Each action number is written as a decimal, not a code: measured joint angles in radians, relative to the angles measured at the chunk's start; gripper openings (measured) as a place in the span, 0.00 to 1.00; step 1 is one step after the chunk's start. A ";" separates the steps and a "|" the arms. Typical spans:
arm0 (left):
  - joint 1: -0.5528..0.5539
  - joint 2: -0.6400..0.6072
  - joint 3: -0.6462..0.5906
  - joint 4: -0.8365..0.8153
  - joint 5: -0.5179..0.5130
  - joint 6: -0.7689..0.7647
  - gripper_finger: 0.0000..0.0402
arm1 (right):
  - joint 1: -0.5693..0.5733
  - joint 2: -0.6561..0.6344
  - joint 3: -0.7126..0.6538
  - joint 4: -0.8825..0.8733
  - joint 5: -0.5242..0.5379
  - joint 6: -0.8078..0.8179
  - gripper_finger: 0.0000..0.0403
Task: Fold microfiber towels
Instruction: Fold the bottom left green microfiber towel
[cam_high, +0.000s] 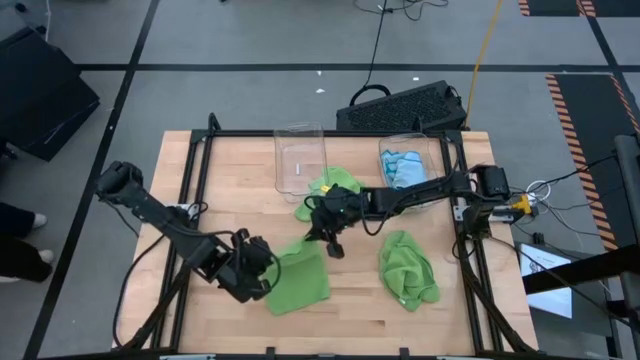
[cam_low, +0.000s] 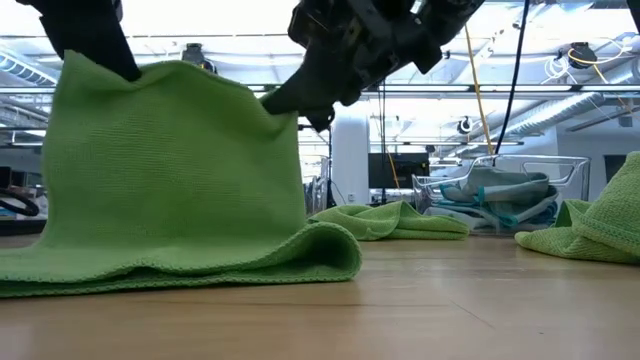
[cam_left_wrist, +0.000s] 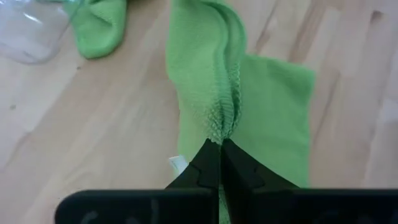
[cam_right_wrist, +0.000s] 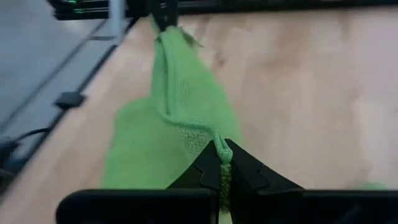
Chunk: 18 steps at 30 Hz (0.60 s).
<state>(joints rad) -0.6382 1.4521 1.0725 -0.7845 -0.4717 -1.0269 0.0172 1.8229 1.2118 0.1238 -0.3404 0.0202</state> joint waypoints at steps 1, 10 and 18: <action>-0.008 0.000 0.000 0.000 0.001 -0.011 0.02 | 0.003 0.000 0.000 -0.009 -0.025 0.022 0.01; -0.058 0.009 0.000 0.056 0.008 -0.030 0.02 | 0.078 0.000 -0.020 -0.030 -0.106 0.149 0.01; -0.062 0.119 0.000 0.160 0.023 -0.023 0.02 | 0.105 0.000 -0.097 -0.020 -0.076 0.175 0.01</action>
<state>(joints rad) -0.6998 1.5713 1.0725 -0.6247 -0.4486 -1.0498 0.1219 1.8229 1.1145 0.1036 -0.4167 0.1947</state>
